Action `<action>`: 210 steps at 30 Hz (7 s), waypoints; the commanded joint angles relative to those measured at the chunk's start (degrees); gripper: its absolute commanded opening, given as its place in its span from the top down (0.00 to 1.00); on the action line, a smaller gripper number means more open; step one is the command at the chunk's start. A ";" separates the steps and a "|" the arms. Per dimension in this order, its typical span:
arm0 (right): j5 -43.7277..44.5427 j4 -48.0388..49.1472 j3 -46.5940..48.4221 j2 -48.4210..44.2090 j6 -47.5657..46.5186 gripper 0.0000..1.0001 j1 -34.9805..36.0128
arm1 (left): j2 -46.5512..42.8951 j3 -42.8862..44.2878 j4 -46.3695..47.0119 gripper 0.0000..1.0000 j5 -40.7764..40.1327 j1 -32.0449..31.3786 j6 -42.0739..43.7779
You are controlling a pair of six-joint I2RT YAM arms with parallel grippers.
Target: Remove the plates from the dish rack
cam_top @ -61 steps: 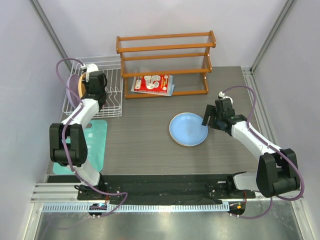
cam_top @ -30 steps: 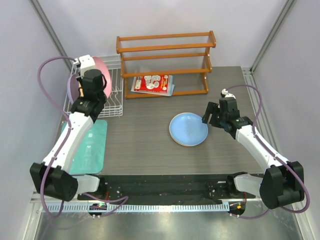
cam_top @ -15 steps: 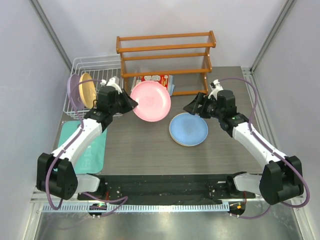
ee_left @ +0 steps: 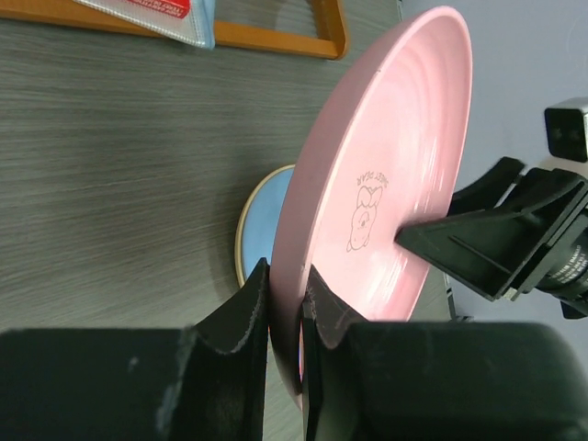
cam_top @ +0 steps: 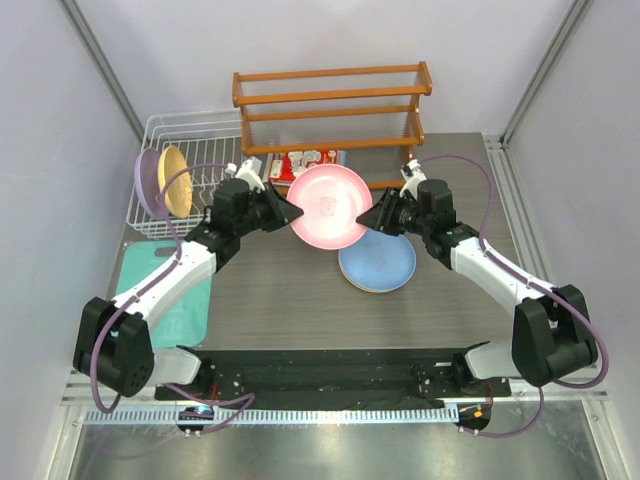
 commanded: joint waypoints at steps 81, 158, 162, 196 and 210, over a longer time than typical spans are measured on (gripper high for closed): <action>32.12 -27.37 -0.79 -9.51 -10.90 0.20 -6.98 | 20.23 16.60 9.60 0.57 -58.69 23.94 43.99; 3.11 -4.17 3.43 -6.52 -1.85 0.19 3.56 | -6.49 3.32 -13.41 1.00 -28.01 -8.04 9.46; 4.34 -5.92 3.96 -4.77 -2.73 0.21 3.83 | -5.70 3.68 -13.41 1.00 -29.16 -9.72 9.46; 25.53 -26.93 -0.52 -11.01 -10.81 0.99 -5.66 | -3.59 8.07 -12.53 0.01 -64.84 -9.20 36.17; 21.05 -27.46 -1.58 -8.10 -10.99 0.87 -5.75 | -0.69 13.60 -14.20 0.01 -56.50 11.01 36.18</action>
